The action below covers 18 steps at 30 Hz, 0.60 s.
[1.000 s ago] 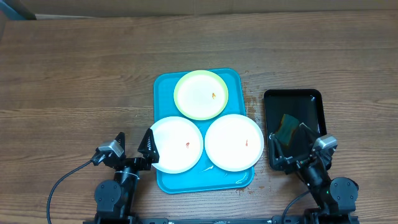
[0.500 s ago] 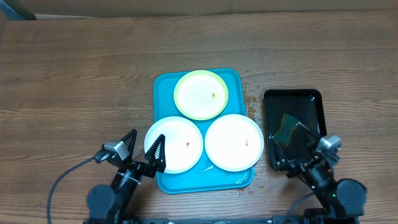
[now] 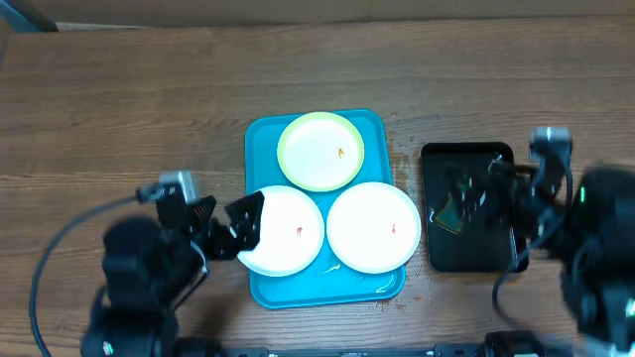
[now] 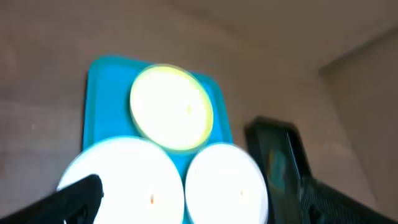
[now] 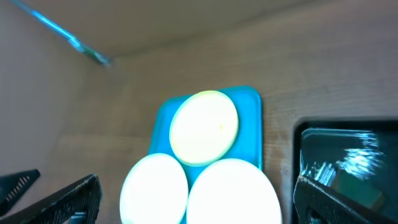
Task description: Clean dirty plates on tray and stack at the side
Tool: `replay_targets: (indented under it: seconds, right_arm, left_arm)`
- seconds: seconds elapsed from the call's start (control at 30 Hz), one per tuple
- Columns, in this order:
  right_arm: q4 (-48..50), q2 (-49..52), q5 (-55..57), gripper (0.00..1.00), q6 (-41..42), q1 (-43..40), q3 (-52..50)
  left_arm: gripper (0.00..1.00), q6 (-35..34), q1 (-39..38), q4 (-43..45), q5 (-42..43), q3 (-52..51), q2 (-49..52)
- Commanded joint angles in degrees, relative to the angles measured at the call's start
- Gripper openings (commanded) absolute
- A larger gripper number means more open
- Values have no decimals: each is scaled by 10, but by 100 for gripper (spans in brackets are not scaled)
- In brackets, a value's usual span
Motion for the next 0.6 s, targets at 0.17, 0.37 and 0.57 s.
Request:
replay_targets:
  seconds: [0.17, 0.37, 0.57]
  right_arm:
    - [-73, 160, -48, 100, -51, 2, 128]
    - [-142, 226, 57, 100, 7, 2, 115]
    - [-150, 310, 153, 88, 90, 2, 45]
  left_arm:
    - [100, 78, -5, -139, 65, 154, 176]
    - [100, 79, -7, -145, 169, 156, 229]
    - [100, 98, -76, -140, 86, 156, 232]
